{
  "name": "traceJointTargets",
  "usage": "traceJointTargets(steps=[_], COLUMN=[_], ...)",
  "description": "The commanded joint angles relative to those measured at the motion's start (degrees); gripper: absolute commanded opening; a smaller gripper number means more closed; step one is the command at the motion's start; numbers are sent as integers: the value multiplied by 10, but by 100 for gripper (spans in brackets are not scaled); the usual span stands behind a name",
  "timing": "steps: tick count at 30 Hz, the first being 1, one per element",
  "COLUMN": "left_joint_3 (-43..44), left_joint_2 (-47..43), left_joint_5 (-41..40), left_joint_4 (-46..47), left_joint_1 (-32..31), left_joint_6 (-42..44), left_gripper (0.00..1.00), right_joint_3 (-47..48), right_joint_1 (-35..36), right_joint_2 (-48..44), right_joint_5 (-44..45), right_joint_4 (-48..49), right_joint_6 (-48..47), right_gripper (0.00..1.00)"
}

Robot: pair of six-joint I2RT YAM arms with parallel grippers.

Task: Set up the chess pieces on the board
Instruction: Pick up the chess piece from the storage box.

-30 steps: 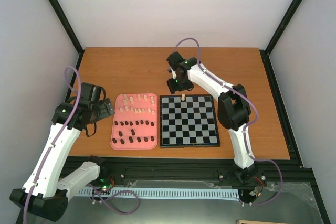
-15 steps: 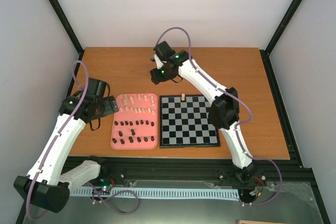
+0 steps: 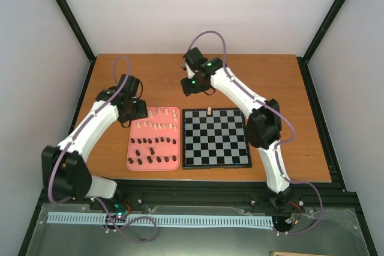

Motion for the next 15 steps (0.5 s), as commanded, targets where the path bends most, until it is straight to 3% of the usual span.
traceJointTargets(steps=[1,15], left_joint_3=[51,156], left_joint_2=[68,244], left_joint_5=[45,50], left_joint_4=[66,68], left_joint_1=[-1,-17], left_joint_6=[41,48], left_gripper=[66,56], right_joint_3=[-63,-161], right_joint_1=[-47,-109], right_joint_2=[-79,-143], right_joint_5=[25,29], right_joint_4=[17,27], right_joint_6=[6,-12], right_gripper=[59,59])
